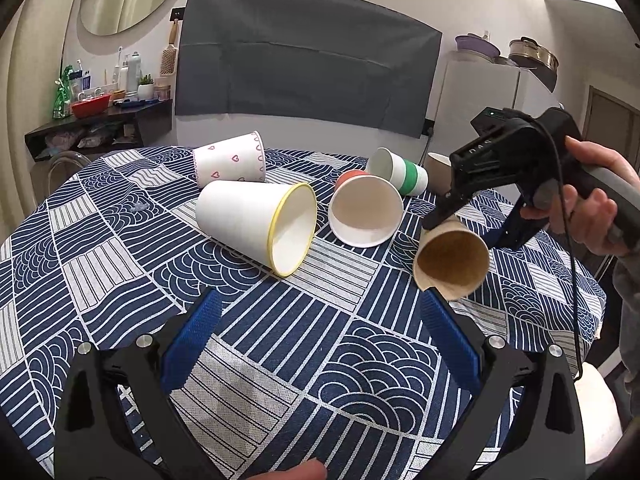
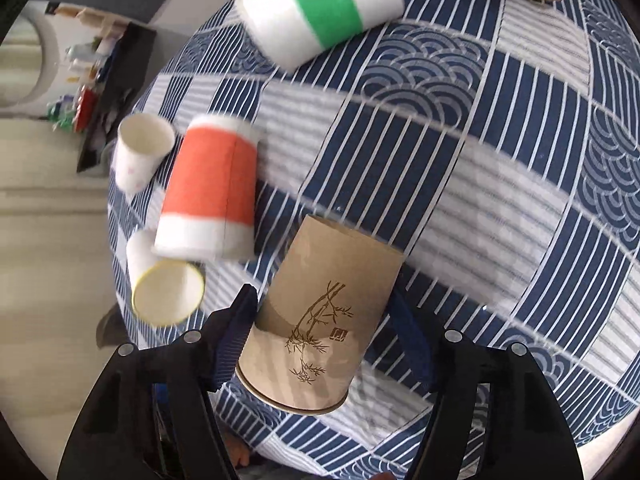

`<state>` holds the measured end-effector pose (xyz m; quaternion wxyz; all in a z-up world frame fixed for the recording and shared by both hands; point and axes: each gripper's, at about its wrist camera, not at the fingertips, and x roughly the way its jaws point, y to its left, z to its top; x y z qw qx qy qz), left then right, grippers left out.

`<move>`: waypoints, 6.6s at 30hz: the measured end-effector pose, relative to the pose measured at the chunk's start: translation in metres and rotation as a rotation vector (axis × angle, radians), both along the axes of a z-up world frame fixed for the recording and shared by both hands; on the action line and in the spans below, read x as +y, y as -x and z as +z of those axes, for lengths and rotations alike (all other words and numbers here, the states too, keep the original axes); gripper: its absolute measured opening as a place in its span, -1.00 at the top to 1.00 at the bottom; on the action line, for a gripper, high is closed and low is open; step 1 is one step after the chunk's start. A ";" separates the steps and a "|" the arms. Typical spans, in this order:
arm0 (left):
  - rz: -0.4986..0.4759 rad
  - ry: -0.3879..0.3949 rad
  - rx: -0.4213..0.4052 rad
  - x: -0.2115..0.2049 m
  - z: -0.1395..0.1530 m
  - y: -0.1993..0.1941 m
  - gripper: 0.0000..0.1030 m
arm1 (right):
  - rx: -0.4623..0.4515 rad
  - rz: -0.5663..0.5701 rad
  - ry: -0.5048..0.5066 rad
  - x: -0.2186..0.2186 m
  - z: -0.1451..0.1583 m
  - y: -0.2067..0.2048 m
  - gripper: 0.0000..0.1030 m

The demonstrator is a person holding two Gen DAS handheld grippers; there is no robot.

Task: Flip cup upside down
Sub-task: 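Lift the tan kraft cup with the right tool and rotate it, then grasp the tan kraft cup with the left tool while the right tool releases it, then turn the tan kraft cup rim-down with the left tool and lower it, then set the cup on the table and open the left tool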

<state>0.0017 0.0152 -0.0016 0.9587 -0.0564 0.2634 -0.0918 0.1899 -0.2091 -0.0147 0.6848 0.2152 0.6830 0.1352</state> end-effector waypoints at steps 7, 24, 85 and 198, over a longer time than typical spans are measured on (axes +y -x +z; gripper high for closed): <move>-0.004 -0.005 0.000 -0.001 0.000 0.000 -0.89 | 0.044 0.102 -0.038 0.033 -0.009 0.024 -0.19; -0.067 0.031 0.120 -0.001 -0.007 -0.020 -0.89 | -0.134 0.162 0.011 0.011 0.023 0.029 -0.70; -0.187 -0.358 0.837 -0.153 -0.009 -0.166 -0.69 | -0.665 0.105 0.248 -0.103 0.004 0.107 -0.85; 0.169 -0.162 0.048 -0.002 -0.012 0.026 -0.88 | -0.992 0.085 0.326 -0.003 -0.001 0.180 -0.85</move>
